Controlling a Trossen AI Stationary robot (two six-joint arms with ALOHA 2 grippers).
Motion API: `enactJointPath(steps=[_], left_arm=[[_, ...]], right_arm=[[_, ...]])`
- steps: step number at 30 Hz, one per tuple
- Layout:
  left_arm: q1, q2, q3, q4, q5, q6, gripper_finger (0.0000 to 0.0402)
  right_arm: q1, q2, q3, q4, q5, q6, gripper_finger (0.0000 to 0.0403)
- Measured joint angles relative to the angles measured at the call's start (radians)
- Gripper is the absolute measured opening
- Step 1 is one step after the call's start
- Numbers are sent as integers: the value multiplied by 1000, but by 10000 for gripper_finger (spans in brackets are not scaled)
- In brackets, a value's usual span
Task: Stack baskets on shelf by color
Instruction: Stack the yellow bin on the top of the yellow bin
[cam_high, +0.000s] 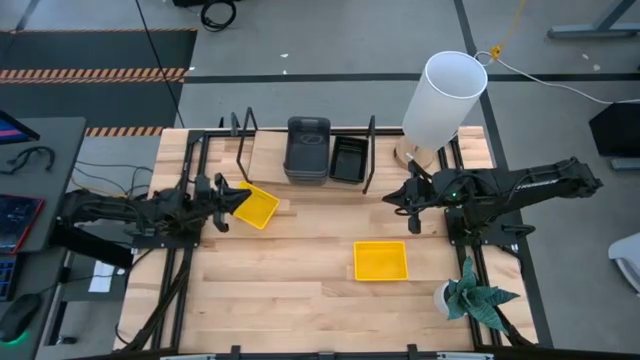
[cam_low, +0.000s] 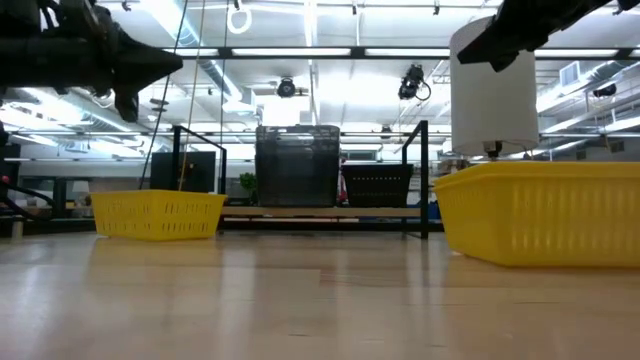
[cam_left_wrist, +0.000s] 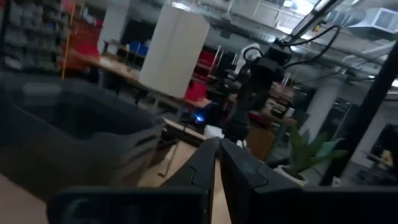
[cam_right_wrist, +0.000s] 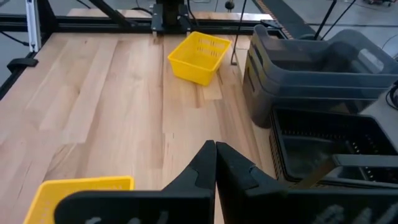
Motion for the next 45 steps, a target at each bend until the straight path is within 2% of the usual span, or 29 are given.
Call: enactJointPath(steps=[4, 12, 15, 18, 22, 26, 32, 41, 45], left_arm=[[11, 29, 111, -129, 2, -76, 21], [22, 205, 411, -842, 3, -202, 26], [22, 281, 491, -1022, -6, -248, 43], [24, 349, 551, -1142, -56, -333, 63], [44, 431, 590, -1223, -59, -403, 88], [101, 512, 591, -1280, 0, -424, 104], [211, 628, 591, -1345, 78, -424, 107], [315, 755, 591, -1344, 75, -387, 108], [355, 784, 591, -1342, 65, -362, 122]], right_arm=[[0, 0, 0, 1, 0, 0, 9], [0, 0, 0, 10, 1, -2, 9], [0, 0, 0, 10, 1, -2, 9], [0, 0, 0, 10, 1, -3, 9], [0, 0, 0, 11, 1, -3, 9], [0, 0, 0, 17, -1, -3, 9], [0, 12, 0, 29, -8, -3, 9], [0, 61, 0, 41, -9, -14, 9], [0, 73, 0, 40, -9, -30, 9]])
